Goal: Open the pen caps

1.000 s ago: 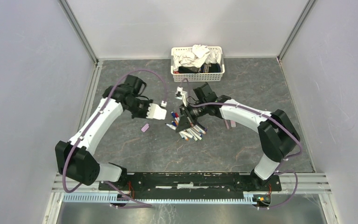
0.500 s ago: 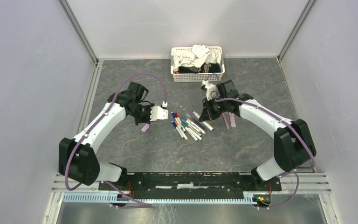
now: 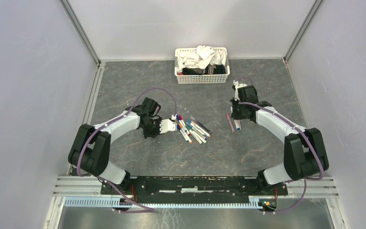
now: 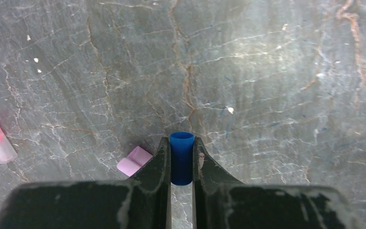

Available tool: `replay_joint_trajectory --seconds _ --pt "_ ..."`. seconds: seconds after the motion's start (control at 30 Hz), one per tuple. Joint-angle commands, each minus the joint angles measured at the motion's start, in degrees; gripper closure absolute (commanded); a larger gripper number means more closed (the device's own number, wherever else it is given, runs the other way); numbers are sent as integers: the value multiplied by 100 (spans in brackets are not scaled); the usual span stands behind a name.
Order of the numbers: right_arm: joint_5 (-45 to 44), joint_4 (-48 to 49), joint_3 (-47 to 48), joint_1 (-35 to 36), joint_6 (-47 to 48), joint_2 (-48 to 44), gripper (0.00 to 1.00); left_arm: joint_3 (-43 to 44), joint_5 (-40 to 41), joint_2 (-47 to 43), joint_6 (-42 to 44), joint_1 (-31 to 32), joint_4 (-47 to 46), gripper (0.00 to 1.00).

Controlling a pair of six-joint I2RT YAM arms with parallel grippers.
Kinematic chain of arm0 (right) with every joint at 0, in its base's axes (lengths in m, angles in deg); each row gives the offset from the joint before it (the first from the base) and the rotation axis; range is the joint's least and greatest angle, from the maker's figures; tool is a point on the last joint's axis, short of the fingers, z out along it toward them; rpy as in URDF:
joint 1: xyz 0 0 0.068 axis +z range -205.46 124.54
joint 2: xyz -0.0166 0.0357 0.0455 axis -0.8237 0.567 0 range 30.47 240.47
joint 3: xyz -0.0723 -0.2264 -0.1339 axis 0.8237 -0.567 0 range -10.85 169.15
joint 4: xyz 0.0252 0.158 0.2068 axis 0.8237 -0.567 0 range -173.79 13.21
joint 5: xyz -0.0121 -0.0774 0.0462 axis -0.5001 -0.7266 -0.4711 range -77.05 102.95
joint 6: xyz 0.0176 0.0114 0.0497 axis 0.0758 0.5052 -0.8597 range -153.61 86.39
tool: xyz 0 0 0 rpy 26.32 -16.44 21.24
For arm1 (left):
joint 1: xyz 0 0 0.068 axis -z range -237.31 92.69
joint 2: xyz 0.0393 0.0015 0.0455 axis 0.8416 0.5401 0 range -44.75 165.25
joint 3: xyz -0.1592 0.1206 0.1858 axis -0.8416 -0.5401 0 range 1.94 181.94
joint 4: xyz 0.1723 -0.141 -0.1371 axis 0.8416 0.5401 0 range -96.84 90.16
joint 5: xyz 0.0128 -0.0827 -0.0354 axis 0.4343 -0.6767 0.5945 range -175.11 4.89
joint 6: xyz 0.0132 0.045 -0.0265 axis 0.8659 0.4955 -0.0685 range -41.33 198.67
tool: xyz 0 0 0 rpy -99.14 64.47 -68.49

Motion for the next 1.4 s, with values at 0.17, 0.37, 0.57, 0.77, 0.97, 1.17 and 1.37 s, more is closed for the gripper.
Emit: replay_joint_trajectory --seconds 0.17,0.37,0.57,0.77,0.97,1.17,1.37 --pt "-746 486 127 -34 -88 569 100 3 245 224 -262 -2 -517 64" --pt "-661 621 73 -38 -127 760 98 251 43 6 -309 -4 -234 24" --pt "-562 696 -49 -30 -194 788 85 990 -333 -192 -709 -19 277 0" --pt "-631 685 -146 -17 -145 714 73 1827 -584 -292 -1199 -24 656 0" --pt "-687 637 -175 -19 -139 608 71 2416 -530 -419 -1542 -59 907 0" --pt "-911 522 -43 138 -139 386 71 2516 -489 -653 -1638 -81 929 0" --pt "-1123 326 538 893 -150 298 61 2893 -263 -779 -1994 -230 916 0"
